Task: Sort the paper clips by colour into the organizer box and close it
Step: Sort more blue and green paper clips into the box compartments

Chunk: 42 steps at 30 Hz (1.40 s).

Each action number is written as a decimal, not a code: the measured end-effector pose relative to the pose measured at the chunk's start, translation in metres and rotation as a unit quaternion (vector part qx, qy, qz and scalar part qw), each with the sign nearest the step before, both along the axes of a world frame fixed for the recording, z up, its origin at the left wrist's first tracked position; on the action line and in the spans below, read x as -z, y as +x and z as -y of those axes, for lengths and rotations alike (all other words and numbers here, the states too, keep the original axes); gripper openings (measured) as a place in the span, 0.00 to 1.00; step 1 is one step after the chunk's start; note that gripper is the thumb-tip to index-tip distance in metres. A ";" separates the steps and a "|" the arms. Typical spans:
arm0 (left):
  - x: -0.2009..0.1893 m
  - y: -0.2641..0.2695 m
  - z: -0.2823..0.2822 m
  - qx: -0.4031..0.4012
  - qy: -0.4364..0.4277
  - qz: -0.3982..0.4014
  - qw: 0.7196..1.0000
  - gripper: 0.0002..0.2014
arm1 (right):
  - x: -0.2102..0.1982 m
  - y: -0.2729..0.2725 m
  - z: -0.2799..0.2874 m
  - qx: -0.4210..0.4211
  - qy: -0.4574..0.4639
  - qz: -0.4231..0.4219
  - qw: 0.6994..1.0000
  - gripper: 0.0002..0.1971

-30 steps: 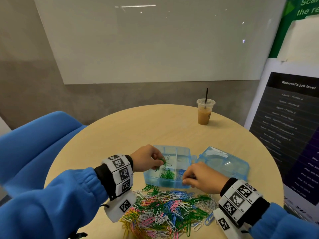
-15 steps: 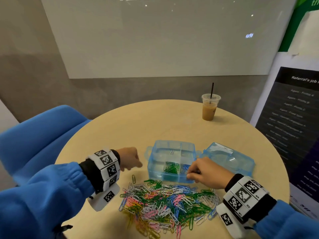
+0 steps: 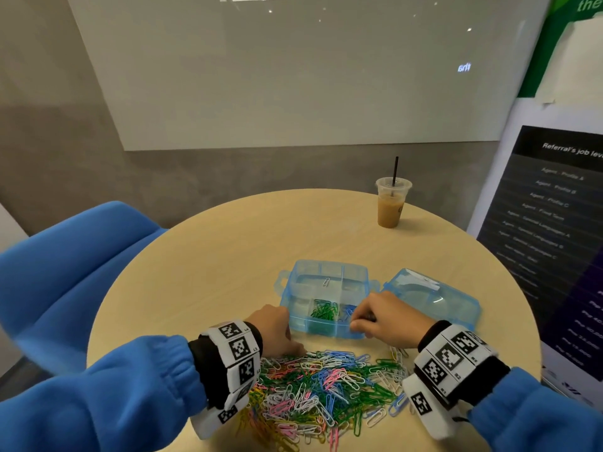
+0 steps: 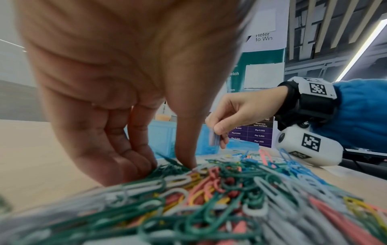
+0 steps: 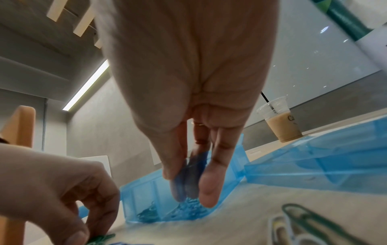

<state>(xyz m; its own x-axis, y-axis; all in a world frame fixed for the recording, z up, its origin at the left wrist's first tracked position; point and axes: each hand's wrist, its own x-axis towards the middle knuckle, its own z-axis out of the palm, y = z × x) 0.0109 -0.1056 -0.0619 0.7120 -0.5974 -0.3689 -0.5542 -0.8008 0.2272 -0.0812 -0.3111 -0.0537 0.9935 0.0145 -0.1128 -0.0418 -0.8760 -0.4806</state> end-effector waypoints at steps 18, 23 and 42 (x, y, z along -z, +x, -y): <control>-0.005 0.014 -0.013 0.029 -0.084 -0.053 0.995 0.11 | 0.000 -0.001 -0.001 -0.005 0.004 -0.003 1.000 0.10; -0.020 0.025 -0.017 -0.005 -0.179 -0.158 0.971 0.06 | -0.001 -0.001 0.000 -0.012 0.002 -0.002 1.000 0.10; -0.030 0.052 -0.024 -0.106 -0.219 -0.047 0.969 0.13 | 0.000 -0.005 0.000 -0.008 0.010 -0.010 1.000 0.10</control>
<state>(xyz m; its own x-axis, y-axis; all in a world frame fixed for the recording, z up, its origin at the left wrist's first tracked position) 0.0626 -0.0814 -0.0319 0.8115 -0.5554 -0.1816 -0.3482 -0.7093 0.6129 -0.0862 -0.3108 -0.0541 0.9907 0.0331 -0.1321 -0.0372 -0.8672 -0.4965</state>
